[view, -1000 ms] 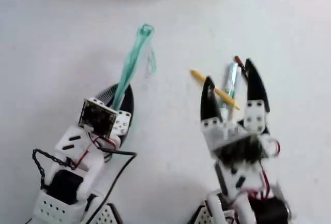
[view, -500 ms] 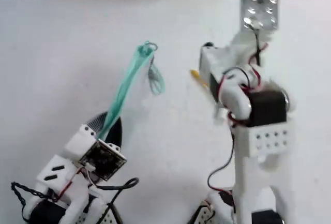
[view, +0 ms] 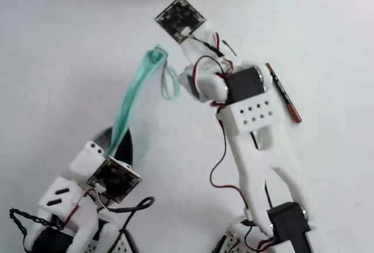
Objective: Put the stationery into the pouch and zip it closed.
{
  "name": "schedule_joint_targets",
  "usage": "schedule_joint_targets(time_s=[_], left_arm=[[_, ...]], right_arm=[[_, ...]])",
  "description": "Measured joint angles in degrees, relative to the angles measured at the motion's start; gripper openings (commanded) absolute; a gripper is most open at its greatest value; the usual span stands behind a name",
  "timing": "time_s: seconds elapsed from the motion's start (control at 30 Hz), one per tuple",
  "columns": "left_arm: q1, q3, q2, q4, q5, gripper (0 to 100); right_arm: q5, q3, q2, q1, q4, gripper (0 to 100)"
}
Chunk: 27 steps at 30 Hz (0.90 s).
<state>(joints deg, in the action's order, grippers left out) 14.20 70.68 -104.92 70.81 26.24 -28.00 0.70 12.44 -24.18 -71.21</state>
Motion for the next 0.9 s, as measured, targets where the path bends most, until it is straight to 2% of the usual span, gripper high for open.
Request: schedule_joint_targets(time_s=[0.17, 0.43, 0.63, 0.9], left_arm=[[-0.44, 0.0, 0.0, 0.0, -2.29, 2], [-0.62, 0.0, 0.0, -0.18, -2.64, 2], [-0.62, 0.97, 0.0, -2.02, -2.73, 2], [-0.7, 1.05, 0.0, -2.02, -2.73, 2]], right_arm=[[-2.37, -7.47, -0.35, -1.49, 7.91, 27.2], [-7.74, -13.54, 0.35, -5.45, 13.63, 27.2], [-7.56, -13.71, 2.81, -6.68, 16.97, 27.2], [-2.37, -15.56, 2.11, -6.77, 25.58, 27.2]])
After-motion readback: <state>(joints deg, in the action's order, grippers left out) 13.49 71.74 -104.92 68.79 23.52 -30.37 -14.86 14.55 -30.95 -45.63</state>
